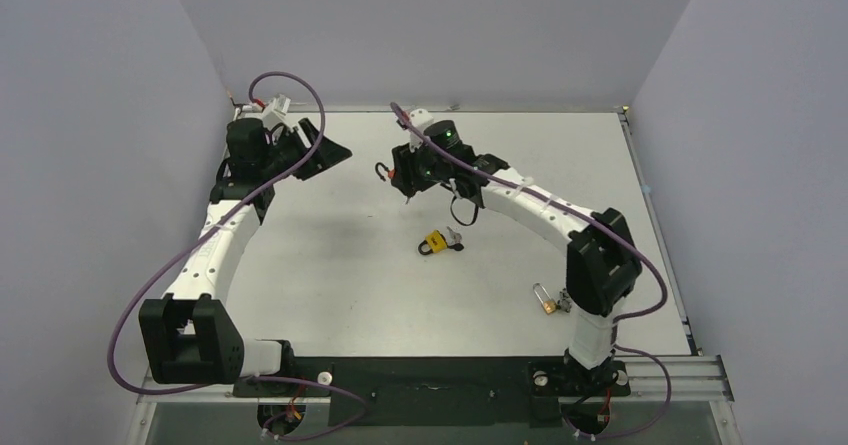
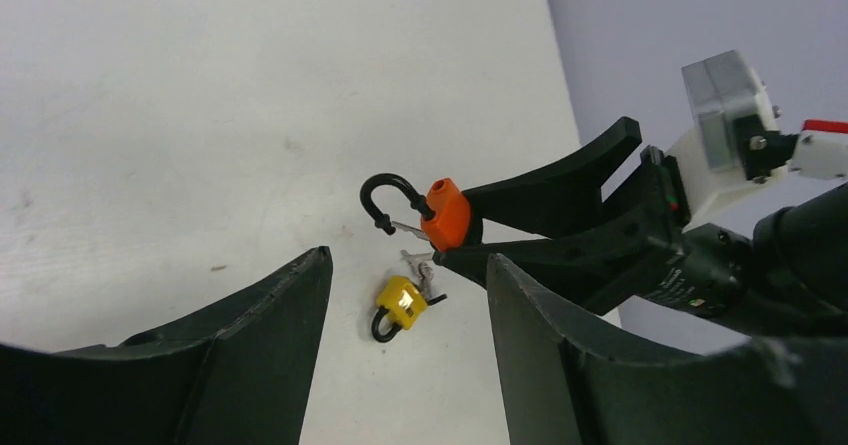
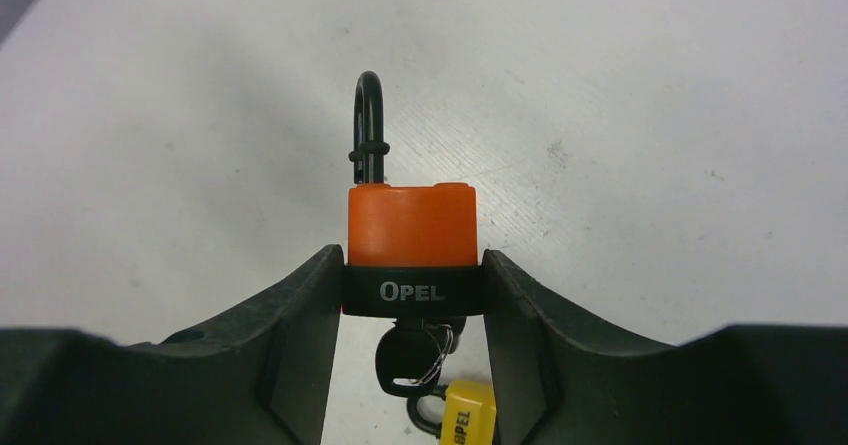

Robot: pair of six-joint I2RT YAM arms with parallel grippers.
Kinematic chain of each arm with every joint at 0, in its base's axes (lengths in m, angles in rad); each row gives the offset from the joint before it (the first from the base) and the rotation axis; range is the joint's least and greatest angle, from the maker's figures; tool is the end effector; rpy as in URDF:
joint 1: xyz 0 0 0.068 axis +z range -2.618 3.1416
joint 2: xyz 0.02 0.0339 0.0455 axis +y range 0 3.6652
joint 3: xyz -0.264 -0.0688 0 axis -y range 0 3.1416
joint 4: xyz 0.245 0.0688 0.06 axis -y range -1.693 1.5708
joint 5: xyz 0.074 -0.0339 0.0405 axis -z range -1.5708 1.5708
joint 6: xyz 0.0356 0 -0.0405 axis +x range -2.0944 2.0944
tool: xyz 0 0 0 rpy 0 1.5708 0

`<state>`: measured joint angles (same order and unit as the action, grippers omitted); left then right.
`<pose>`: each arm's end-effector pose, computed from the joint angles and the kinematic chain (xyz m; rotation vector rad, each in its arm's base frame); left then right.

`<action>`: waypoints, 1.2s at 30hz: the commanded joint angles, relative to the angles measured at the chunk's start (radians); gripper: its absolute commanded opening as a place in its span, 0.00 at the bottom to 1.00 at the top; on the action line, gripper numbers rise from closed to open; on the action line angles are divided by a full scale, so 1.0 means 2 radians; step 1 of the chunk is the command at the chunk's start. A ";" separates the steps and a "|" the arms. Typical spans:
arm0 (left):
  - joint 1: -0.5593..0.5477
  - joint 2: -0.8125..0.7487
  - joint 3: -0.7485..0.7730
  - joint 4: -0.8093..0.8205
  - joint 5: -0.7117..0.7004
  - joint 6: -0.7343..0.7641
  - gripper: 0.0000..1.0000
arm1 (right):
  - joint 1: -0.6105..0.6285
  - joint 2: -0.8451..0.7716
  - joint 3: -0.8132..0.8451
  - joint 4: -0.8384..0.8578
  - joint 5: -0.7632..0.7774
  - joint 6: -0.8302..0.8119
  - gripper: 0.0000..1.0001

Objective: Lock with the key
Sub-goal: Pick up the lock from the center of the board.

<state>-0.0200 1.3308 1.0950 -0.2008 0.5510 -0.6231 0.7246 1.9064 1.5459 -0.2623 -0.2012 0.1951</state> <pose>0.3036 -0.0247 0.3269 -0.2547 2.0534 -0.9560 0.3291 0.3008 0.2690 -0.7087 2.1641 0.7235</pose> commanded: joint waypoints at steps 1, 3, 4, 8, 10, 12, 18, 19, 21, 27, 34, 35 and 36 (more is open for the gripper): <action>-0.019 -0.001 0.020 0.159 0.103 -0.010 0.56 | -0.017 -0.099 -0.035 0.037 -0.081 0.022 0.00; -0.024 -0.007 0.010 0.236 0.136 -0.043 0.56 | -0.027 -0.136 -0.059 0.040 -0.101 0.033 0.00; -0.027 -0.010 0.008 0.257 0.144 -0.057 0.56 | -0.031 -0.160 -0.075 0.041 -0.108 0.037 0.00; -0.043 -0.014 0.036 0.302 0.201 -0.059 0.56 | -0.047 -0.230 -0.119 0.055 -0.153 0.066 0.00; -0.058 -0.009 0.055 0.308 0.254 -0.058 0.55 | -0.052 -0.262 -0.137 0.059 -0.169 0.077 0.00; -0.073 -0.010 0.071 0.294 0.278 -0.042 0.55 | -0.057 -0.291 -0.150 0.060 -0.181 0.088 0.00; -0.114 -0.016 0.112 0.208 0.318 0.025 0.55 | -0.062 -0.363 -0.162 0.045 -0.207 0.103 0.00; -0.117 -0.017 0.116 0.205 0.321 0.028 0.55 | -0.063 -0.374 -0.162 0.042 -0.208 0.103 0.00; -0.123 -0.020 0.119 0.198 0.333 0.032 0.55 | -0.062 -0.389 -0.163 0.036 -0.212 0.105 0.00; -0.132 -0.026 0.129 0.168 0.357 0.053 0.55 | -0.060 -0.420 -0.166 0.029 -0.228 0.114 0.00; -0.155 -0.020 0.131 0.150 0.364 0.063 0.54 | -0.055 -0.425 -0.159 0.015 -0.226 0.106 0.00; -0.160 -0.019 0.131 0.149 0.365 0.063 0.54 | -0.054 -0.424 -0.157 0.012 -0.225 0.105 0.00; -0.161 -0.018 0.132 0.147 0.365 0.065 0.53 | -0.053 -0.424 -0.156 0.011 -0.223 0.102 0.00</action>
<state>-0.3183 1.3018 1.3102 0.1047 1.2446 -0.5304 0.6098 1.0752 1.2102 -0.2783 -0.6369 0.4080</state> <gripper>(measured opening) 0.544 0.458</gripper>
